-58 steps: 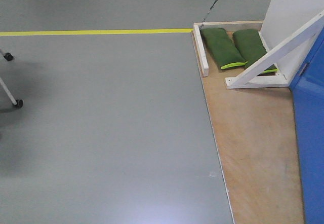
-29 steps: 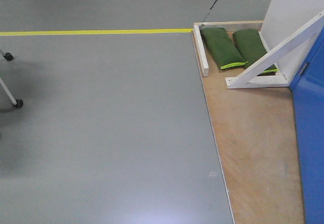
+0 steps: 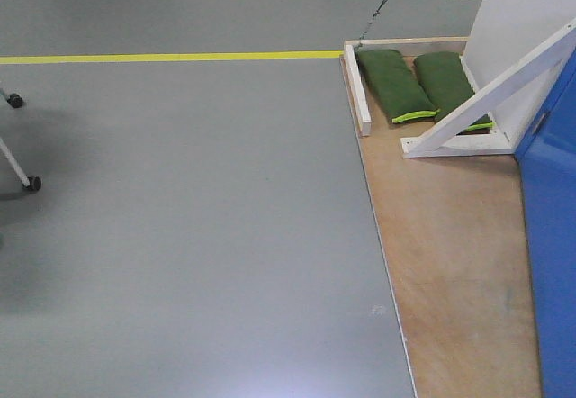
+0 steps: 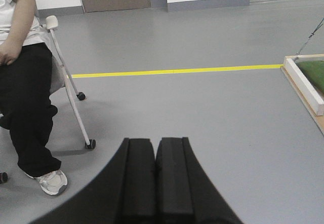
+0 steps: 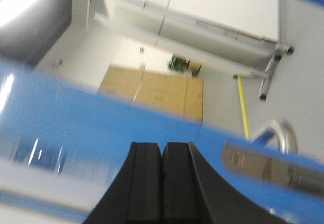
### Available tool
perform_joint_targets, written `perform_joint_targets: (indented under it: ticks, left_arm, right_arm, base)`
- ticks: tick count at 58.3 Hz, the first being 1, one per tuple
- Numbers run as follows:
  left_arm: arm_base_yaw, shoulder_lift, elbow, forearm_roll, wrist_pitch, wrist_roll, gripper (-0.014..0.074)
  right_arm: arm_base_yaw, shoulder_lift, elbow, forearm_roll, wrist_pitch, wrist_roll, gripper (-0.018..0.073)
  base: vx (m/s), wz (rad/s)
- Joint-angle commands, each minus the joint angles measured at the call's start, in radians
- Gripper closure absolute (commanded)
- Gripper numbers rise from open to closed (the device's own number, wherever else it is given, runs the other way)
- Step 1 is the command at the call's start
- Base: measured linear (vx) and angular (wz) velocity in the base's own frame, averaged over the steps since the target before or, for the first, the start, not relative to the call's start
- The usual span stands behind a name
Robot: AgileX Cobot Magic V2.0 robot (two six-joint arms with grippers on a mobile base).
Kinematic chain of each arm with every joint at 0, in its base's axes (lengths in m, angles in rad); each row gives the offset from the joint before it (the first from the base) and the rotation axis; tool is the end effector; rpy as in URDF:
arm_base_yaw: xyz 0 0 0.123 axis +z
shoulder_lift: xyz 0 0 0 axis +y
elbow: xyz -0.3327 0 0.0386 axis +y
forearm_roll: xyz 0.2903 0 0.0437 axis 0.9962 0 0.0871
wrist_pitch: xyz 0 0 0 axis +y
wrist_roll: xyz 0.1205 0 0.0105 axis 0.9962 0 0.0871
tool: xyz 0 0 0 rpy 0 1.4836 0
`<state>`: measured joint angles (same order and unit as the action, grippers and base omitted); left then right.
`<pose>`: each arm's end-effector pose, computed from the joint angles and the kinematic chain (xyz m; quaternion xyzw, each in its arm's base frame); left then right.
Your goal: Move to blue door and open it
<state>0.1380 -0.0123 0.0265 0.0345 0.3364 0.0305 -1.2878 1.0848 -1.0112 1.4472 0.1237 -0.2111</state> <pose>0.0736 0.0116 0.1656 -0.0332 0.7931 0.0655 0.6047 0.0957 -0.2758 0.4572 0.6597 0.2563 0.0248 0.7061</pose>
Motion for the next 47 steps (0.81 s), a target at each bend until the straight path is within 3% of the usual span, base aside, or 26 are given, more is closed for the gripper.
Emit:
perform_joint_targets:
  ticks: [1, 17, 47]
  left_arm:
    - [-0.006, -0.015, 0.004, -0.005, -0.086, -0.002, 0.0526]
    - [-0.006, -0.015, 0.004, -0.005, -0.086, -0.002, 0.0526]
    - [-0.006, -0.014, 0.004, -0.005, -0.086, -0.002, 0.0526]
  right_arm:
    - [-0.039, 0.033, -0.07, 0.03, -0.007, -0.007, 0.0557]
    - [-0.042, 0.234, -0.254, 0.115, 0.082, -0.008, 0.0557]
    - [-0.042, 0.253, -0.293, 0.13, 0.651, -0.008, 0.0557]
  base:
    - [0.0, 0.0]
    - [0.0, 0.0]
    - [0.0, 0.0]
